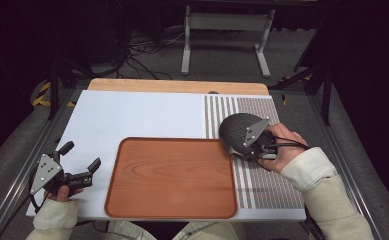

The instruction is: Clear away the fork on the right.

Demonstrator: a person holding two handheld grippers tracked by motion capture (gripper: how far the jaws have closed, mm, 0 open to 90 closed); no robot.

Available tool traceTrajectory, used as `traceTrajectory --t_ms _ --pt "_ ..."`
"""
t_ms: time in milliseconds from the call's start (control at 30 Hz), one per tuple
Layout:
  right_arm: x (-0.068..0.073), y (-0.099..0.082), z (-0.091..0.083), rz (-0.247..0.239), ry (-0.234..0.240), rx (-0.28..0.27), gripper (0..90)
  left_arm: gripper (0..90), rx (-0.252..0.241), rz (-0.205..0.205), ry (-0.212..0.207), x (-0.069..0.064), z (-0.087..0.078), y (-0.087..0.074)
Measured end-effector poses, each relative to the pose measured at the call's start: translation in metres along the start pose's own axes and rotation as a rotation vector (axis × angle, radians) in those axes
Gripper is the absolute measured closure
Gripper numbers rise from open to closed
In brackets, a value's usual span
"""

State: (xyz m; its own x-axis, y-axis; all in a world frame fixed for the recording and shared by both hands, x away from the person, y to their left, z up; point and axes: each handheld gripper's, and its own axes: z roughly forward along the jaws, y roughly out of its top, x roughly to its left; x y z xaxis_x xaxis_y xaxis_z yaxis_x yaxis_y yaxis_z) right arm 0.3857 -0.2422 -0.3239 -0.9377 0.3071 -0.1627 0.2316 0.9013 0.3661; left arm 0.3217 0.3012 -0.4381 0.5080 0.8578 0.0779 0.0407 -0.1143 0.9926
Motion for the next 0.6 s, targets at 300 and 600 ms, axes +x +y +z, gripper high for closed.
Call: traceTrajectory --t_ms 300,600 --pt "0.008 0.023 0.009 0.140 0.039 -0.033 84.5 0.5 -0.001 0.000 -0.002 0.000 0.000 0.000" --pt "0.012 0.035 0.018 0.296 0.091 -0.066 84.6 0.5 -0.001 0.000 -0.003 0.000 0.000 0.000"
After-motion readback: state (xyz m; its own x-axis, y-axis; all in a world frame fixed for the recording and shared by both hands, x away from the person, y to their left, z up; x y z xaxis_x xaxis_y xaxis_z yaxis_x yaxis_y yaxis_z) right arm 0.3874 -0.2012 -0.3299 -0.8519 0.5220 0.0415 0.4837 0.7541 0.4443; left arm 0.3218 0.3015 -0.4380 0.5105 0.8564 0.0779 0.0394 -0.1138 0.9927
